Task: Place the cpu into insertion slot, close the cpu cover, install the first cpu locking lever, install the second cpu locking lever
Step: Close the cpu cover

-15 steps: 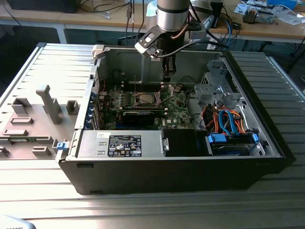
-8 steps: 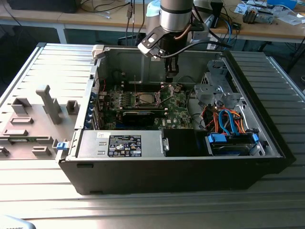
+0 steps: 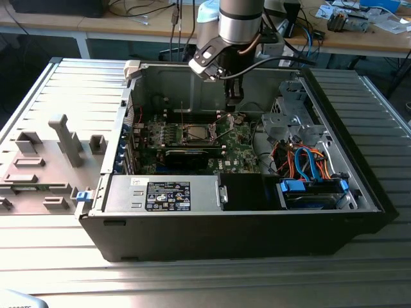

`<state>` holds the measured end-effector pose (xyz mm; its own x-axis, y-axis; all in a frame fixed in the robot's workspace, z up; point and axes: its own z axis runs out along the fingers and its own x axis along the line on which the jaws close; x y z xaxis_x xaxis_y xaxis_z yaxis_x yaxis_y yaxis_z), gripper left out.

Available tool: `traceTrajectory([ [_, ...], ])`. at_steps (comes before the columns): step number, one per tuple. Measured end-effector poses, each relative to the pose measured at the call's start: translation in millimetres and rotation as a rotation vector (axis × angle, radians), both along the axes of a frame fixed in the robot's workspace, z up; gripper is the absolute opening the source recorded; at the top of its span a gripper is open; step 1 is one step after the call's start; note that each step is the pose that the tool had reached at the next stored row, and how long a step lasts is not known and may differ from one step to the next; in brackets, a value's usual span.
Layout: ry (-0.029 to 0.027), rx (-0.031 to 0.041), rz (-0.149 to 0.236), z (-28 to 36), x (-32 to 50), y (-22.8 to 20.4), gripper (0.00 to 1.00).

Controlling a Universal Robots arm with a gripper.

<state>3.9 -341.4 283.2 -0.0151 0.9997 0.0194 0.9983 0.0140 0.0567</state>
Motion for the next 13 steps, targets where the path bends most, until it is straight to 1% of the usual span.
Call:
traceTrajectory([
  [6,0.0,-0.0001,0.0,-0.4,3.4,-1.2,0.11],
  [13,0.0001,-0.0002,0.0,-1.0,6.1,-1.6,0.11],
])
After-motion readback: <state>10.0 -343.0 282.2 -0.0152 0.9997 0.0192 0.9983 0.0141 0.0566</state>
